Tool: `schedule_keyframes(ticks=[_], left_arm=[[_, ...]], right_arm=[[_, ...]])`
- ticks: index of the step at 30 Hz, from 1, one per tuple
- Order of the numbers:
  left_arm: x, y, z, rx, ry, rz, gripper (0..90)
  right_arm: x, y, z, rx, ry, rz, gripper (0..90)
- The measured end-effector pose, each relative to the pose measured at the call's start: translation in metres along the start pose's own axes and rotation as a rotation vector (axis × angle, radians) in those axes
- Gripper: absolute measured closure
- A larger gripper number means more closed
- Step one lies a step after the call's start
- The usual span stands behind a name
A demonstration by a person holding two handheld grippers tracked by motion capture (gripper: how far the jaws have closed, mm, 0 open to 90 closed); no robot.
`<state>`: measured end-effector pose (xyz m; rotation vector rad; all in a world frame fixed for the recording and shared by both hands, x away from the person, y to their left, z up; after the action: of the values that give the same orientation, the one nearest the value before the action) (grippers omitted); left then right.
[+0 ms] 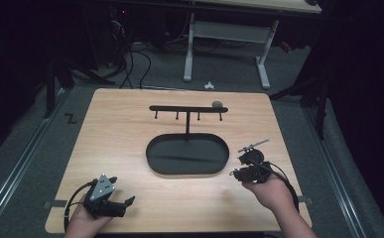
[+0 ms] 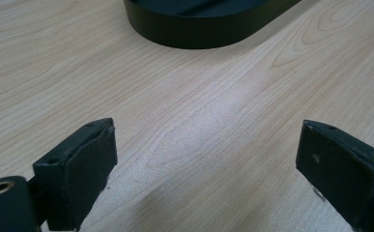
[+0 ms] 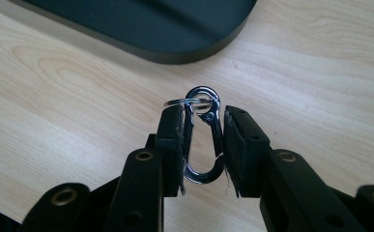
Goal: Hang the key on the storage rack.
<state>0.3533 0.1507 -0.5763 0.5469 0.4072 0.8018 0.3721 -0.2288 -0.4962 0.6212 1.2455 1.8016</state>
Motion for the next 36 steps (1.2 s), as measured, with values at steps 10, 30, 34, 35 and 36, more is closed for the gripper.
schedule_keyframes(ticks=[10,30,34,35,36], left_arm=[[0.0,0.0,0.001,-0.006,0.004,-0.001,7.8],[0.001,0.002,0.001,-0.014,0.012,-0.008,7.8],[0.001,0.003,0.001,-0.011,0.013,-0.013,7.8],[0.001,0.003,0.001,-0.012,0.013,-0.012,7.8],[0.001,0.003,0.001,-0.012,0.013,-0.012,7.8]], right_arm=[[-0.004,0.013,0.024,-0.025,-0.001,-0.016,69.8],[-0.019,0.038,0.071,-0.067,-0.015,-0.049,69.8],[-0.022,0.045,0.084,-0.08,-0.023,-0.056,69.9],[-0.023,0.047,0.086,-0.082,-0.021,-0.058,69.9],[-0.023,0.048,0.089,-0.088,-0.018,-0.059,69.9]])
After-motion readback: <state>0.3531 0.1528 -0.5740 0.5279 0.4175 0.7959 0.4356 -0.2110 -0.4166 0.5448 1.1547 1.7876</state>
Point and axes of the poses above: each handheld gripper's, and its own axes: y roughly backward along the jaws, z roughly out of its top, x roughly to its left, the point moved 9 cm from there along -y, roughly forward along the jaws, and after that the axes turned 11 degrees about y, right-handed, at the moved point
